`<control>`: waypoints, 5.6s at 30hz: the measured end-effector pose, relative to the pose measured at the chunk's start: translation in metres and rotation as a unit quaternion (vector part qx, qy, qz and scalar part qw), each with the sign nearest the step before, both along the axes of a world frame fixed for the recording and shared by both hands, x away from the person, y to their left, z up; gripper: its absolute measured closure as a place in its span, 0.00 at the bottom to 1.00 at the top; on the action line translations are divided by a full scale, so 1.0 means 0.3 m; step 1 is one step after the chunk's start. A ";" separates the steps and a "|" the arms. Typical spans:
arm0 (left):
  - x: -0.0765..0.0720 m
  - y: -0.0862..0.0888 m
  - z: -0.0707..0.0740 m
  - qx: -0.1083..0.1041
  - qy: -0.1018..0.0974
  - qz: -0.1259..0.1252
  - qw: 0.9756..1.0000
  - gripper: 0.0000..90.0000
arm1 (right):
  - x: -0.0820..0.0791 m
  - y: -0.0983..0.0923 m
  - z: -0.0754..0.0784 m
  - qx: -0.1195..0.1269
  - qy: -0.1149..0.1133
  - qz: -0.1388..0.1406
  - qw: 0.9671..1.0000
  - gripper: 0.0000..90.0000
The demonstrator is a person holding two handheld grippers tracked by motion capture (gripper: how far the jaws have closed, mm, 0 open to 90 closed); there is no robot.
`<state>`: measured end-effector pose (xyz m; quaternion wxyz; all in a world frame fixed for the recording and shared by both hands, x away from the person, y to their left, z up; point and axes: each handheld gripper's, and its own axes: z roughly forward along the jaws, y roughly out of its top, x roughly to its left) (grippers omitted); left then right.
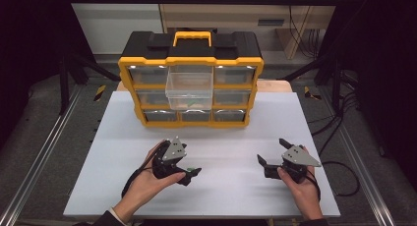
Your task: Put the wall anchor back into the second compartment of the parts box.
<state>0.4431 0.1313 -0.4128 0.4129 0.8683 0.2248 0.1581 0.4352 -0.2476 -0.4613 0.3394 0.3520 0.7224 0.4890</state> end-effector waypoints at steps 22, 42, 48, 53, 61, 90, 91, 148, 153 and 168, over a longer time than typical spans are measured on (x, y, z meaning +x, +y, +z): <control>0.034 0.011 -0.056 0.020 0.023 0.023 0.999 0.14 | 0.000 0.000 0.000 0.001 0.001 0.000 1.000 0.06; 0.068 0.026 -0.099 0.036 0.050 0.037 0.997 0.37 | 0.001 0.002 -0.001 0.003 0.001 0.000 1.000 0.06; 0.070 0.013 -0.106 0.042 0.060 0.021 0.997 0.51 | 0.001 0.001 0.000 0.005 0.002 -0.001 1.000 0.06; 0.074 0.007 -0.108 0.053 0.059 0.015 0.997 0.58 | -0.001 -0.001 0.002 0.007 0.002 -0.003 1.000 0.06; 0.088 0.009 -0.130 0.065 0.068 0.007 0.996 0.67 | 0.001 -0.003 0.002 0.012 0.001 -0.003 1.000 0.06; 0.100 -0.009 -0.163 0.111 0.088 -0.027 0.990 0.85 | 0.001 -0.004 0.002 0.011 0.003 -0.004 1.000 0.06; 0.100 -0.012 -0.164 0.112 0.089 -0.027 0.989 0.85 | 0.001 -0.004 0.002 0.012 0.003 -0.004 1.000 0.06; 0.018 0.029 -0.018 0.022 0.032 0.016 0.999 0.93 | 0.002 -0.013 0.003 0.015 -0.001 -0.013 1.000 0.07; 0.010 0.024 0.002 0.017 0.025 0.013 0.999 0.93 | 0.001 -0.027 0.008 0.032 -0.012 -0.023 0.999 0.08; 0.004 0.016 0.036 0.006 0.017 0.011 1.000 0.93 | -0.002 -0.039 0.016 0.067 -0.027 -0.015 0.997 0.08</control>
